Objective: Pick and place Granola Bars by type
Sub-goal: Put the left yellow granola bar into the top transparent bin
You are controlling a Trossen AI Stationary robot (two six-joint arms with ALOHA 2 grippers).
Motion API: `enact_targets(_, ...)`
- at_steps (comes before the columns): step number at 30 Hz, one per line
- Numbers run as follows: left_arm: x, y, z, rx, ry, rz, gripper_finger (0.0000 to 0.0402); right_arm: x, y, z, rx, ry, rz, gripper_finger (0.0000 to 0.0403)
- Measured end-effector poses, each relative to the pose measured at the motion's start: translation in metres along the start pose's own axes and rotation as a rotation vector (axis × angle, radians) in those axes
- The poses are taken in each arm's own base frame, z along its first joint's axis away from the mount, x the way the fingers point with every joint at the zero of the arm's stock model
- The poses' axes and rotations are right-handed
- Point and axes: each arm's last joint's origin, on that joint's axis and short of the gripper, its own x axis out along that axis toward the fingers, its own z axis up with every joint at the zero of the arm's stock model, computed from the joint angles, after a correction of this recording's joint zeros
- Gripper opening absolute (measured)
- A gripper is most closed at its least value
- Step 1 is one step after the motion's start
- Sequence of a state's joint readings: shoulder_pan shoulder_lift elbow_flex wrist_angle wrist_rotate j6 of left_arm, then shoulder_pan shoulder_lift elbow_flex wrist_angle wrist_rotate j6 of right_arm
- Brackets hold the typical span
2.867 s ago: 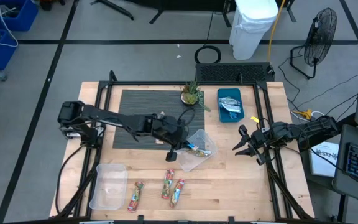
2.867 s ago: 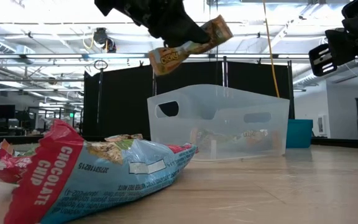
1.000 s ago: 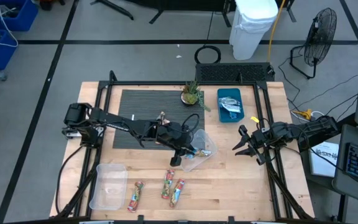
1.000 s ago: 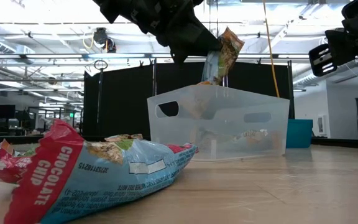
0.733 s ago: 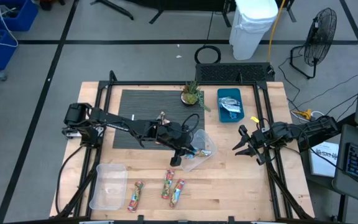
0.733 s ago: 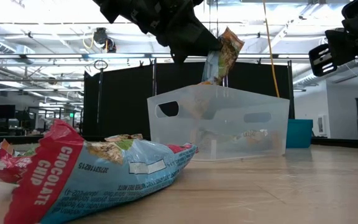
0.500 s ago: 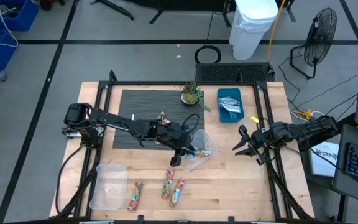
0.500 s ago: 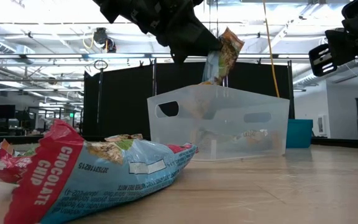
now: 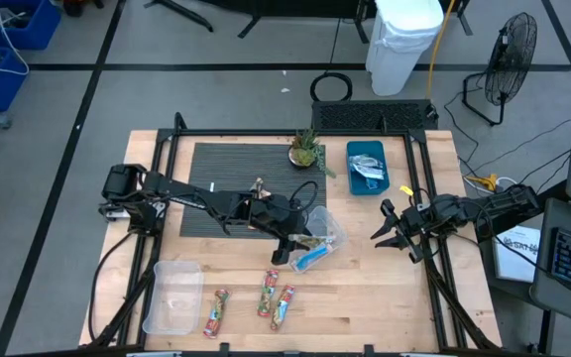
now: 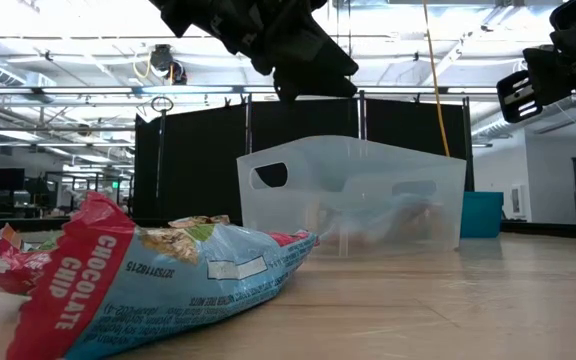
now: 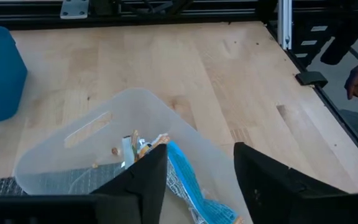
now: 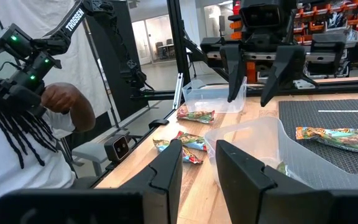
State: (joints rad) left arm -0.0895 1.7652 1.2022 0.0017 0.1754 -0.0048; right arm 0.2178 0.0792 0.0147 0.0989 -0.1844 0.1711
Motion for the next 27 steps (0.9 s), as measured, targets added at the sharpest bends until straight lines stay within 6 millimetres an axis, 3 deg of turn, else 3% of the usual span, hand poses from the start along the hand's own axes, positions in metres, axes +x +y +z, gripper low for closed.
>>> enact_targets(8,-0.001,0.003,-0.004,0.033,0.047,0.109,0.0185,0.0,0.0,0.0,0.0,0.0,0.0,0.0089)
enact_targets(19,-0.045,0.014,-0.019,-0.038,0.345,0.603,0.0175,0.0,0.0,0.0,0.0,-0.001,0.0,0.0089)
enact_targets(27,-0.064,0.053,-0.037,-0.276,0.44,0.809,0.0175,0.0,0.0,0.0,0.0,-0.001,0.0,0.0089)
